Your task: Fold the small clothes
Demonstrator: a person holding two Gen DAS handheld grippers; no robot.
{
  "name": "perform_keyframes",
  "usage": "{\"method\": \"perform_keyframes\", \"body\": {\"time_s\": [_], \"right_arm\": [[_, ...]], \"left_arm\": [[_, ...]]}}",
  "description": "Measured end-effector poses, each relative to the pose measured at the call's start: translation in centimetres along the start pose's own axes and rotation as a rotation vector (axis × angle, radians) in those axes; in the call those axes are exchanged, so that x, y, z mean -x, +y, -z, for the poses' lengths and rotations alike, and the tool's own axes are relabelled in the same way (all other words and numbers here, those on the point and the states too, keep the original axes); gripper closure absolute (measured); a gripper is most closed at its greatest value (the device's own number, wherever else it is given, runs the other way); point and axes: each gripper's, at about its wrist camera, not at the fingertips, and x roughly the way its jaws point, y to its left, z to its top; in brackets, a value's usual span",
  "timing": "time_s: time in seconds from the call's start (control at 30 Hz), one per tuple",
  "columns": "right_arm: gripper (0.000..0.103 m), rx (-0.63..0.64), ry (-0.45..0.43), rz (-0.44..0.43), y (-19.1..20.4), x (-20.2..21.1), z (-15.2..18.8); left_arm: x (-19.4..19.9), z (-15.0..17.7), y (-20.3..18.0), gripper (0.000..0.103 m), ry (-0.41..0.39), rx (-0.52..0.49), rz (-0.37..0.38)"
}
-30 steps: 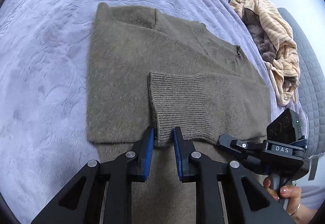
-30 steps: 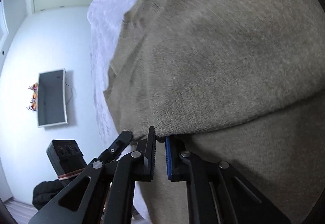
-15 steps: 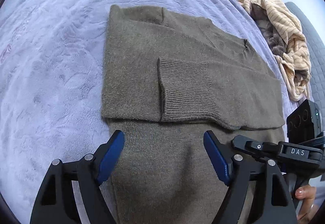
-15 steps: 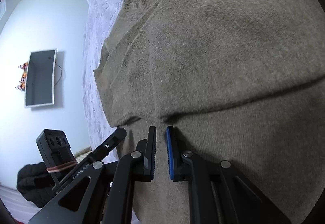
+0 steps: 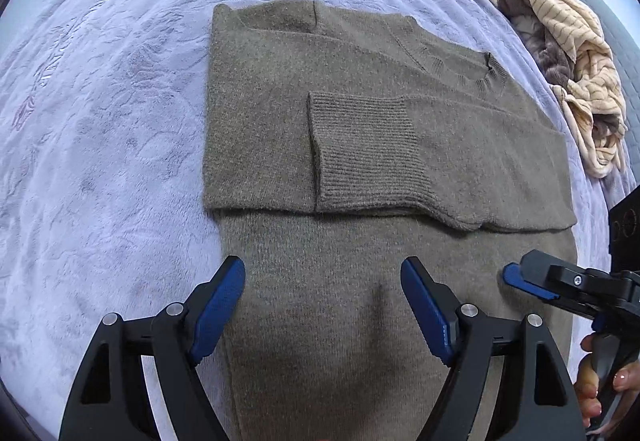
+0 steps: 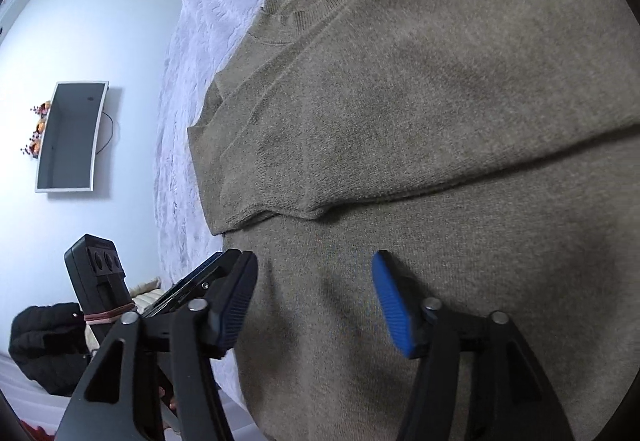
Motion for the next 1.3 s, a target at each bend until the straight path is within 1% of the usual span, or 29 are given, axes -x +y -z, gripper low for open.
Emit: {"method": "perform_keyframes", "body": {"time_s": [0.17,0.2,0.23,0.27,0.3,0.37,0.5,0.53,0.73,0.93,1.07,1.17,1.3], "right_arm": [[0.035,0.041,-0.002,0.043,0.3,2.4,0.5],[0.035,0.044,-0.004,0.048,0.3,2.8,0.7],[0.035,0.047,-0.007,0.055,0.1,3.5,0.9],[0.035,0.048,-0.009,0.061,0.0,3.8,1.1],[0.035,0.049,-0.011,0.067,-0.3,4.4,1.3],[0.034,0.051,-0.008,0.074,-1.0,5.7,2.0],[0.034,0.064,0.023,0.104,-2.7,8.1,4.1],[0.034,0.067,0.037,0.114,-3.4,8.9,4.9],[0.034,0.069,0.131,0.172,-7.0,12.5,9.4],[0.035,0.037,0.21,0.2,-11.1,15.3,13.8],[0.035,-0.015,0.247,0.182,-13.0,16.2,15.6],[0.034,-0.02,0.267,0.222,-13.9,16.6,16.6],[0.034,-0.049,0.278,0.225,-15.2,16.4,17.2]], "left_arm": [[1.2,1.3,0.1,0.022,0.019,0.005,-0.008],[1.5,1.7,0.2,0.021,0.021,0.003,-0.012],[1.8,2.1,0.5,0.007,0.025,0.002,-0.014],[2.2,2.5,0.6,0.001,0.027,0.001,-0.016],[2.6,2.9,0.8,0.001,0.025,-0.002,-0.017],[3.1,4.0,1.2,0.001,0.047,-0.008,-0.013],[4.1,6.7,2.0,0.001,0.127,-0.02,0.012],[4.3,7.5,2.2,0.001,0.144,-0.022,0.014],[4.8,11.6,2.3,0.001,0.265,-0.029,0.087],[4.4,15.1,1.9,0.001,0.363,-0.055,0.109],[4.4,16.2,2.2,0.001,0.385,-0.04,0.118],[4.6,16.6,3.0,0.001,0.384,-0.012,0.152],[4.1,16.7,4.1,0.001,0.391,0.018,0.181]]}}
